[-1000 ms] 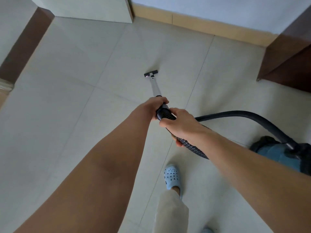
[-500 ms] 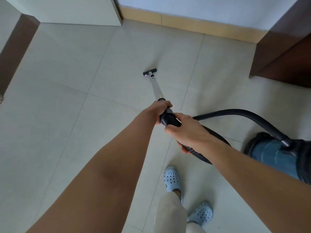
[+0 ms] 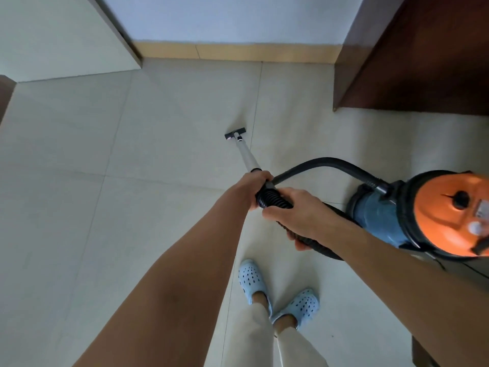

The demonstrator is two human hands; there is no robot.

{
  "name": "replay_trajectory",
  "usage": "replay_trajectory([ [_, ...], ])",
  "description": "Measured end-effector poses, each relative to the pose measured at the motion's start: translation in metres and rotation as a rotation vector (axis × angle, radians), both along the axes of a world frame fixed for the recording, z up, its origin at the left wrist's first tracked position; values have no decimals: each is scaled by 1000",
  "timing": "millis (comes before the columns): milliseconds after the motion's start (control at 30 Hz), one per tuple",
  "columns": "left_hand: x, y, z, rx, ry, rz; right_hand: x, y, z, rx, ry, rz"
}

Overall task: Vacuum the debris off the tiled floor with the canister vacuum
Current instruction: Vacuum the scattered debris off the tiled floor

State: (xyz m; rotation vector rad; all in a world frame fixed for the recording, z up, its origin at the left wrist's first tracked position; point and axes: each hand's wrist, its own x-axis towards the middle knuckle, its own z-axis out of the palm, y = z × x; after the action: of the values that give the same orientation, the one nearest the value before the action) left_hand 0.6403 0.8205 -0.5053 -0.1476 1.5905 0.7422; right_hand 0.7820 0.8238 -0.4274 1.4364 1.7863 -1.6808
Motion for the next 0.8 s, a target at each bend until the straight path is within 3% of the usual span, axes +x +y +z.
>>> replay_trajectory([
  [267, 93, 23, 0, -5, -2, -38, 95, 26, 16, 136, -81, 104],
  [800, 239, 69, -19, -23, -19, -106, 238, 56, 3, 248, -136, -25],
])
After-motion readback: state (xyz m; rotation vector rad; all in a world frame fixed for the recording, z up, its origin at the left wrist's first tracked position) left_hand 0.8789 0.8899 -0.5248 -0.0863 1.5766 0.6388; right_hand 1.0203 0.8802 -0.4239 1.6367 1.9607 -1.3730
